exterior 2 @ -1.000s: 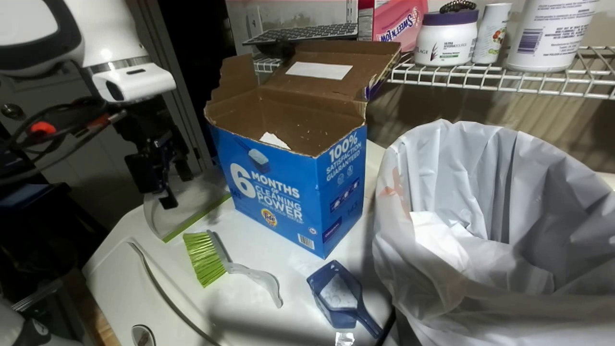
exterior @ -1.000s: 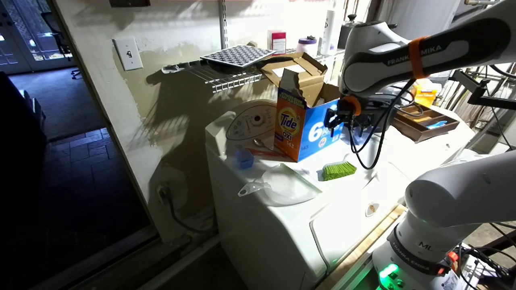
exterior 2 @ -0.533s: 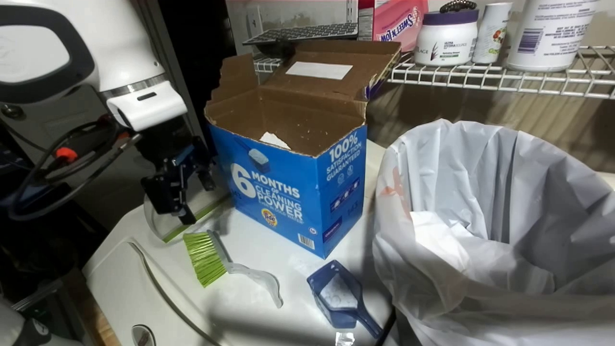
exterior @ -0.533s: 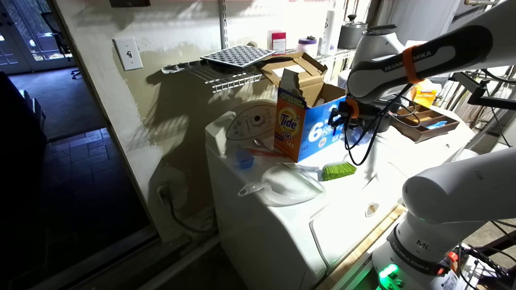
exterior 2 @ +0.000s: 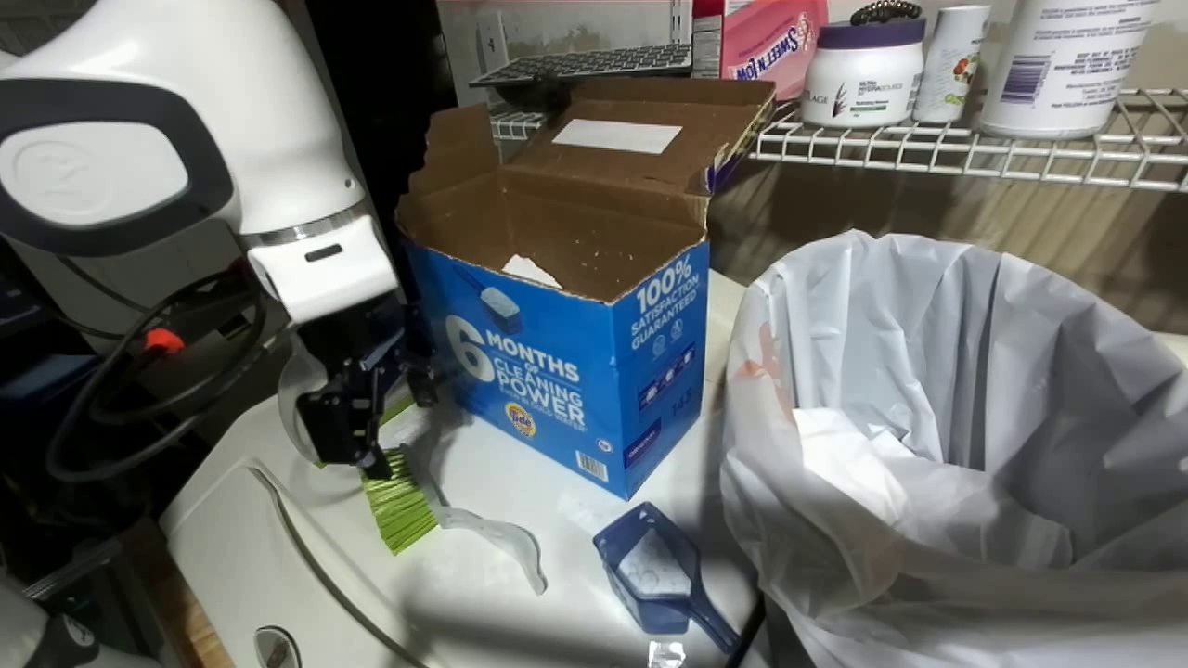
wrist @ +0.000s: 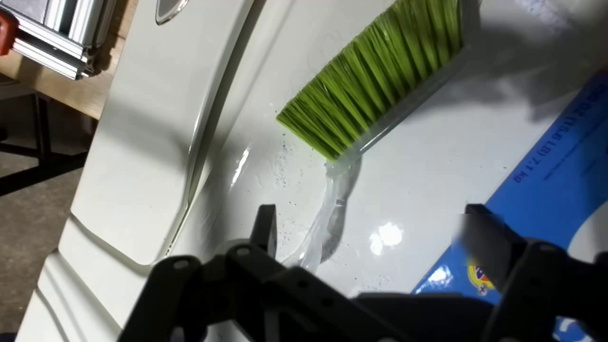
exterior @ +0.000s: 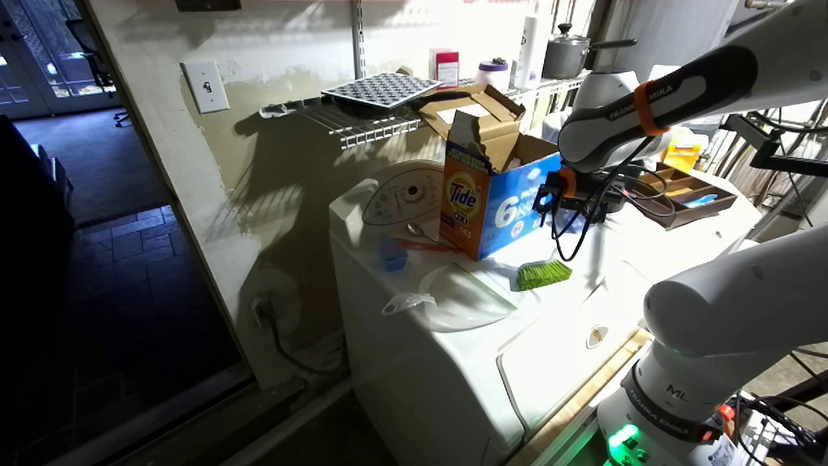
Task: Hang the brush on the shelf
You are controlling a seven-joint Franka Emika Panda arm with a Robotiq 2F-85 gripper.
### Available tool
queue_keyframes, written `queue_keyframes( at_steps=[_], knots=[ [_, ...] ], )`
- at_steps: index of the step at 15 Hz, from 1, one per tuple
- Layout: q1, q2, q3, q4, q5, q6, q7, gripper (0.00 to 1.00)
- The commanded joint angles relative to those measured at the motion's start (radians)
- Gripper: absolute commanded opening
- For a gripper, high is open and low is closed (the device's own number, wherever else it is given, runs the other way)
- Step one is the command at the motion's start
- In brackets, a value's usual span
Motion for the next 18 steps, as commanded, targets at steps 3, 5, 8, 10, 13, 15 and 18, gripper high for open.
queue_keyframes(
  at_steps=[3,5,8,10,13,15,18],
  knots=[
    [-0.008,0.085,-0.077,0.001,0.042,0.07,-0.077,1.0],
    [-0.013,0.094,-0.106,0.002,0.065,0.074,-0.098,1.0],
    [-0.014,0.092,-0.152,0.002,0.136,0.095,-0.131,1.0],
    [-0.01,0.105,-0.166,0.003,0.184,0.111,-0.157,1.0],
    [-0.015,0.128,-0.176,0.003,0.233,0.104,-0.183,1.0],
    [-0.022,0.15,-0.173,0.002,0.238,0.092,-0.182,1.0],
    [-0.031,0.127,-0.154,0.004,0.215,0.085,-0.164,1.0]
  ],
)
